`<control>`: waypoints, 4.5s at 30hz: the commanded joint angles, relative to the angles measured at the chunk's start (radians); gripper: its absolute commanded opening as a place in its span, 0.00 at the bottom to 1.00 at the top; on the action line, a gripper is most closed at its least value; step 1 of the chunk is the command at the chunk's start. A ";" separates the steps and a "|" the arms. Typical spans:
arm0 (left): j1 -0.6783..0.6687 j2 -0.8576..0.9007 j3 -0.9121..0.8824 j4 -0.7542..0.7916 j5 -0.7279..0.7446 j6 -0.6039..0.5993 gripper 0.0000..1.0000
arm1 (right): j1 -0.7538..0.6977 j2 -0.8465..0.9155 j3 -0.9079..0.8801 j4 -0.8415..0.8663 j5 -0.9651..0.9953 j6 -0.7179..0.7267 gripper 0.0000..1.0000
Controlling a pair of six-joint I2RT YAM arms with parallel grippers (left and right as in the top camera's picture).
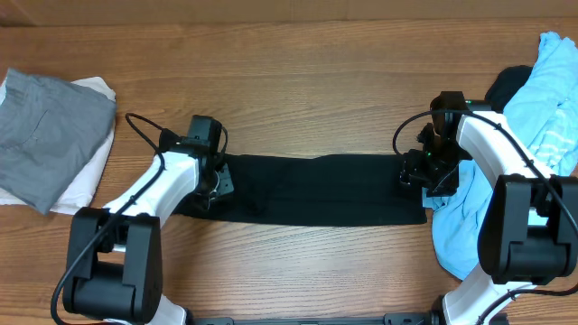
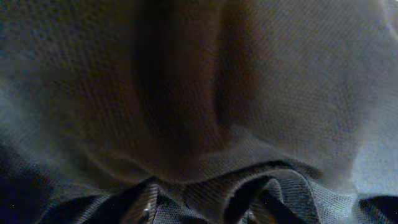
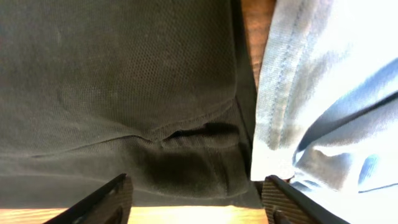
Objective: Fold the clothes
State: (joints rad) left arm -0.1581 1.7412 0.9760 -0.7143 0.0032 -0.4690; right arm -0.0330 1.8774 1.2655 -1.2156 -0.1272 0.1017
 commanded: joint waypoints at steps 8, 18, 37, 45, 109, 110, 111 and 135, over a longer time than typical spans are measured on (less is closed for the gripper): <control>0.255 0.135 -0.006 0.065 -0.036 -0.008 0.45 | -0.006 -0.029 -0.003 -0.010 -0.010 -0.002 0.71; 0.297 0.135 -0.005 0.011 0.122 0.047 0.58 | 0.005 -0.029 -0.003 0.005 -0.159 -0.106 0.70; 0.295 0.135 -0.005 -0.022 0.128 0.047 0.94 | 0.101 -0.029 -0.161 0.299 -0.163 -0.072 0.78; 0.295 0.135 -0.005 -0.026 0.128 0.047 0.94 | 0.117 -0.029 -0.206 0.355 -0.242 -0.073 0.64; 0.295 -0.100 0.211 -0.276 0.282 0.133 1.00 | 0.647 -0.030 0.083 0.293 0.084 0.063 0.04; 0.295 -0.100 0.211 -0.276 0.282 0.133 1.00 | 0.647 -0.029 0.083 0.295 0.067 0.063 0.04; 0.295 -0.100 0.211 -0.276 0.281 0.133 1.00 | 0.647 -0.029 0.083 0.295 0.055 0.063 0.04; 0.295 -0.100 0.211 -0.273 0.275 0.133 1.00 | 0.690 -0.030 0.082 0.261 0.003 0.051 0.26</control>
State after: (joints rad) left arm 0.1272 1.6642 1.1641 -0.9878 0.2703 -0.3592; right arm 0.6552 1.8454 1.3293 -0.9585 -0.1268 0.1593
